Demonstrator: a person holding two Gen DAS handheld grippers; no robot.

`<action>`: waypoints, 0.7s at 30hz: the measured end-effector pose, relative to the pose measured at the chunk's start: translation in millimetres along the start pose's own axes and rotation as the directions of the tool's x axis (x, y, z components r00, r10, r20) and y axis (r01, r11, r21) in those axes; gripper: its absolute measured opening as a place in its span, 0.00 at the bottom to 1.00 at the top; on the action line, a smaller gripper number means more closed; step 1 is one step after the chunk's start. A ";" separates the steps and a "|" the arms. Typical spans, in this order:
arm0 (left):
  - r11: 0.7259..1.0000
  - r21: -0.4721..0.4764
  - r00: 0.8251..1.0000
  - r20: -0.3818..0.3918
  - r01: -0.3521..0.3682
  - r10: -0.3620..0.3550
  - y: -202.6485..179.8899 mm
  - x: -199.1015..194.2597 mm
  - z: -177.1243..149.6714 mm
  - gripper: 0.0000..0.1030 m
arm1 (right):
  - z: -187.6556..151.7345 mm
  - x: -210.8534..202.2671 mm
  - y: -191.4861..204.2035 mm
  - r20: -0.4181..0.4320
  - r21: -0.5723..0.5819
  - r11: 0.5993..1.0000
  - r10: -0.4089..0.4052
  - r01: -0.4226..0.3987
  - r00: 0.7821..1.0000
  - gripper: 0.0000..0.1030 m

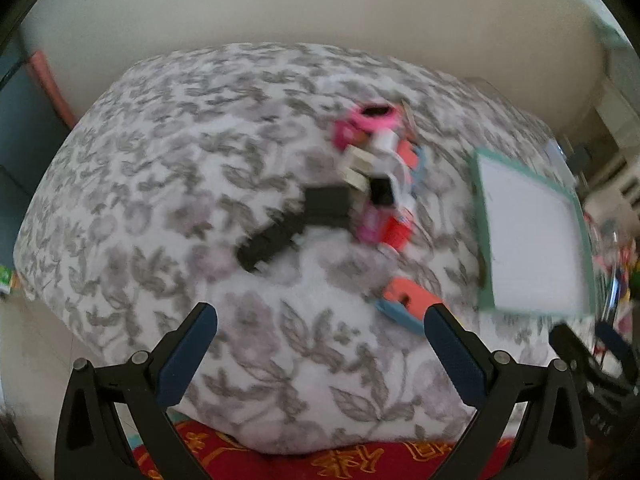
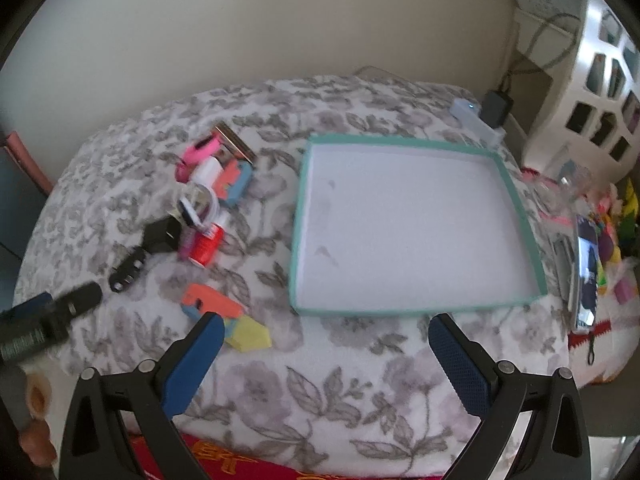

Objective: Organize rigid objects
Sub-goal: 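Grasp the black toy car with the left tool while the right tool grasps the orange-blue toy knife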

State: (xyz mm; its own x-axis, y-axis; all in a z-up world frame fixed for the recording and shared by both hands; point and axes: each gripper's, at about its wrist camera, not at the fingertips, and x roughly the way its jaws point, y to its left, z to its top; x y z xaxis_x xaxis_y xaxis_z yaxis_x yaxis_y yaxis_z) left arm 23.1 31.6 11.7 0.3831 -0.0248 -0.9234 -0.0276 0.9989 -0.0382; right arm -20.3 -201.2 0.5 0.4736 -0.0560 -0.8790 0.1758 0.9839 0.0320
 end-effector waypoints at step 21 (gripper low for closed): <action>0.995 -0.033 0.986 -0.143 -0.093 0.088 56.8 75.7 40.0 1.00 | 10.1 82.7 97.3 -0.246 -0.162 0.975 0.112 -0.155 0.963 0.88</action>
State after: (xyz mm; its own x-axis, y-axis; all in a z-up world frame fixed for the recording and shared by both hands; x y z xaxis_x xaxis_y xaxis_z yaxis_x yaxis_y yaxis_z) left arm 87.5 88.0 -45.0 0.2427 0.0573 -0.9684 -0.0938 0.9950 0.0353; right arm 44.7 -111.8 -64.3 0.2628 0.0977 -0.9599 -0.0417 0.9951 0.0899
